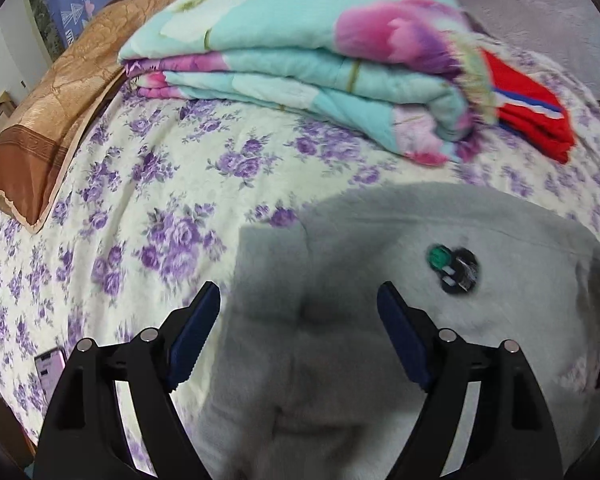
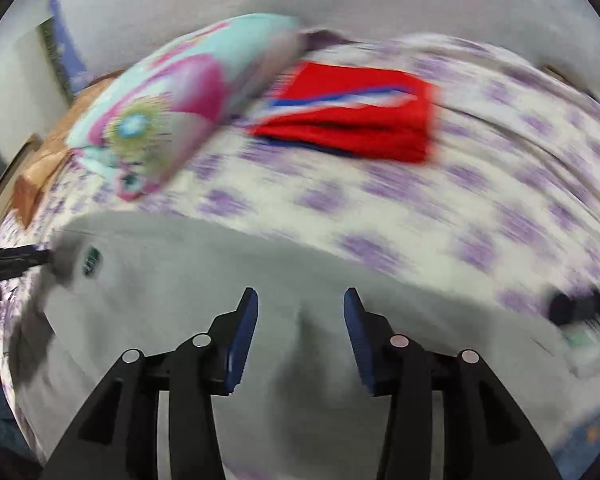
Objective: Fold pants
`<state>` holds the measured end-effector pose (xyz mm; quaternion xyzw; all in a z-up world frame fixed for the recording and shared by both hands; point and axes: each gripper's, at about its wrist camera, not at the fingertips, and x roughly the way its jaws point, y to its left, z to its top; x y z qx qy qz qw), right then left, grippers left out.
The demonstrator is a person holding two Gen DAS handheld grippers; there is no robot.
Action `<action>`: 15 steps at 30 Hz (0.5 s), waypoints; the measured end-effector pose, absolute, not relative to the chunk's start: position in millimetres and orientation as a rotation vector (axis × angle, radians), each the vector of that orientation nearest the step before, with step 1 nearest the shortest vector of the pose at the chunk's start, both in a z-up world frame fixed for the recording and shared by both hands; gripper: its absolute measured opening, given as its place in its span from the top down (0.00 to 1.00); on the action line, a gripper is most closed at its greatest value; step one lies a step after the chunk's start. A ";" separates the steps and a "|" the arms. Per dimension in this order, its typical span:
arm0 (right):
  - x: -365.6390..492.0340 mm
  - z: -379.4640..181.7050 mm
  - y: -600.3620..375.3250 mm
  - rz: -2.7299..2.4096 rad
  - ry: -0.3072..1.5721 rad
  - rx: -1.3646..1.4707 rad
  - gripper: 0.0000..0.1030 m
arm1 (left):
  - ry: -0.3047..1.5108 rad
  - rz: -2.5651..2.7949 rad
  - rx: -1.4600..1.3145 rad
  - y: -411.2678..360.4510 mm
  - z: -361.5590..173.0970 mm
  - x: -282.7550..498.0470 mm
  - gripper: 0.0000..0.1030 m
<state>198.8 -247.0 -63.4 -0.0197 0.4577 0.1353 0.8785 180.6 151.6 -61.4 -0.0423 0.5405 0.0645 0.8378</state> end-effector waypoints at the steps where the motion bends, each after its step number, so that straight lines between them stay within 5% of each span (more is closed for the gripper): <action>1: 188.6 -63.4 -274.4 0.233 0.971 -0.036 0.56 | 1.136 0.116 -0.090 148.3 -58.5 172.1 0.22; 7: 182.4 -95.3 -346.5 0.034 1.029 -0.066 0.56 | 1.150 0.061 -0.044 120.2 -71.6 148.3 0.19; 11: 197.1 -114.4 -380.0 -0.119 1.046 -0.006 0.65 | 1.191 0.106 -0.028 119.1 -85.5 154.8 0.19; 15: 186.4 -86.9 -345.3 -0.043 0.954 -0.043 0.40 | 1.144 0.082 -0.011 120.2 -69.2 156.0 0.19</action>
